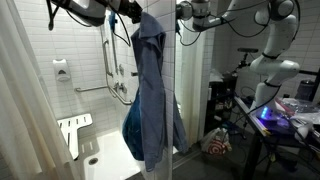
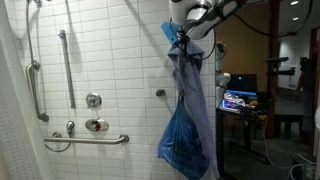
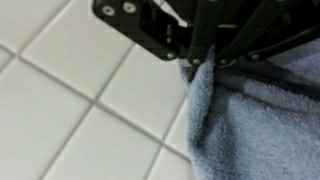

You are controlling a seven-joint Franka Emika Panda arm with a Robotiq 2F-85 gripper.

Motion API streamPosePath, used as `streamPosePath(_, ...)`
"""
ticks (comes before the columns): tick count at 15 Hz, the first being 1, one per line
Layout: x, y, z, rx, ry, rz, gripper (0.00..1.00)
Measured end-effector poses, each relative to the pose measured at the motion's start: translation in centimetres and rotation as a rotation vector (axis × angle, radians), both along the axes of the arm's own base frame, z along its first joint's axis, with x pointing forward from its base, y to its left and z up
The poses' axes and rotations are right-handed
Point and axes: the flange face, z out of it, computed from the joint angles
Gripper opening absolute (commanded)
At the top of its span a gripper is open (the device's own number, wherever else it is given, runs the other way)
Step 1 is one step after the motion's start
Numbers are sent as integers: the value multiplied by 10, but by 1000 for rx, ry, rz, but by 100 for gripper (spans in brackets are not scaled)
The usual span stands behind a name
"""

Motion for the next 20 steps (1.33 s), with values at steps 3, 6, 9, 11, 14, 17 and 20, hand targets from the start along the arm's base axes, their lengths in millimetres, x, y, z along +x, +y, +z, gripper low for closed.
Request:
streamPosePath(3,7,-4,-17,-48,73,141,6)
streamPosePath(6,5,-11,-18,-65,83,161,6)
streamPosePath(9,6,-8,-18,-68,85,167,6)
streamPosePath(11,6,-8,-18,-69,86,167,6)
streamPosePath(14,6,-8,-18,-69,86,167,6)
streamPosePath(17,6,-8,-18,-69,86,167,6)
streamPosePath(20,6,-8,-18,-69,87,167,6)
